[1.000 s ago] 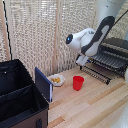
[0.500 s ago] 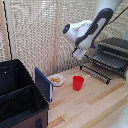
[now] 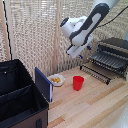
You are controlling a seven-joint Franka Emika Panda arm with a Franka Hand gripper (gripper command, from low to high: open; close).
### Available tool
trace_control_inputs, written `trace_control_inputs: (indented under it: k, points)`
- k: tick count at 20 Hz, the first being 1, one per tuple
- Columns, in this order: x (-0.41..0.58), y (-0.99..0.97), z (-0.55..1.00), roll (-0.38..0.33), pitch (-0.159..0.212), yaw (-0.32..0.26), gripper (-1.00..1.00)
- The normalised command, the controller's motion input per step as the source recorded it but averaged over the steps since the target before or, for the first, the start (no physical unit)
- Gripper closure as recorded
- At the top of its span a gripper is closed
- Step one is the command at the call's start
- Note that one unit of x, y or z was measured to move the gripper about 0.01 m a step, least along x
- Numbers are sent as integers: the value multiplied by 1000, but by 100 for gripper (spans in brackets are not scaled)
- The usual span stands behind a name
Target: Gently stretch your hand towards the oven tray's handle, obtaining a firm grip, and draw it cautiously out of the oven. Transition your grip to the hot dog bowl, gingerly seizing the edge, and elevate it from the surface. Hover the bowl over the tray, delicately lower it, and temper your grip, establishing the bowl's equilibrium.
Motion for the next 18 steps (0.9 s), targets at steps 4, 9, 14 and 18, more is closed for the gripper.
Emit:
trace_control_inputs:
  k: [4, 9, 14, 18]
  points:
    - [164, 417, 322, 233, -25, -162, -100]
    - [138, 425, 314, 233, -43, -161, -100]
    - [57, 426, 239, 228, -88, -172, -100]
    - [103, 327, -33, 225, -114, -187, -100]
